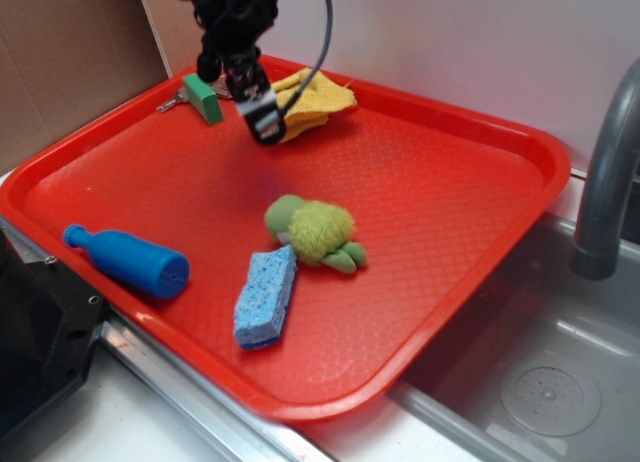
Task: Grab the yellow cloth.
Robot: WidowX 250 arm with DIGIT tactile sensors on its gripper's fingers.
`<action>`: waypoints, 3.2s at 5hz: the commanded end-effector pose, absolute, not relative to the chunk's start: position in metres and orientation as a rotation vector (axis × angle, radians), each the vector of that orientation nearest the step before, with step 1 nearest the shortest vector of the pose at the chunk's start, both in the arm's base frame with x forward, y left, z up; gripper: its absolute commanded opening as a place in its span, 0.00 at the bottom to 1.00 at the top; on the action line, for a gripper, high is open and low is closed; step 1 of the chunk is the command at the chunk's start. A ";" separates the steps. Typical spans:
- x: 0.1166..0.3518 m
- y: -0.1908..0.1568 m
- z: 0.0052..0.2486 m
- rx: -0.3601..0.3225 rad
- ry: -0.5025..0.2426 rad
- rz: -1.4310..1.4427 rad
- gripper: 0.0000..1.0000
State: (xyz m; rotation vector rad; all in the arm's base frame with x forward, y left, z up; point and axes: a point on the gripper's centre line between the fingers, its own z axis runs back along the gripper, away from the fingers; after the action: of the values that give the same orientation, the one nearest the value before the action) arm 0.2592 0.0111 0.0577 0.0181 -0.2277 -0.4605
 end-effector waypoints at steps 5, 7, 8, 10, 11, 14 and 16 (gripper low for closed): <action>0.317 0.058 0.058 0.110 -0.169 -0.216 0.00; 0.340 0.064 0.045 0.109 -0.160 -0.205 0.00; 0.334 0.066 0.061 0.107 -0.202 -0.194 0.00; 0.269 0.062 0.160 0.102 -0.373 -0.028 0.00; 0.228 0.067 0.209 -0.058 -0.337 0.018 0.00; 0.264 0.045 0.183 -0.013 -0.260 -0.192 1.00; 0.292 0.020 0.100 0.037 -0.242 -0.318 1.00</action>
State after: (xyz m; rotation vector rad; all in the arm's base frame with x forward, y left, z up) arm 0.2825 0.0211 0.0892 0.0223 -0.1979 -0.3098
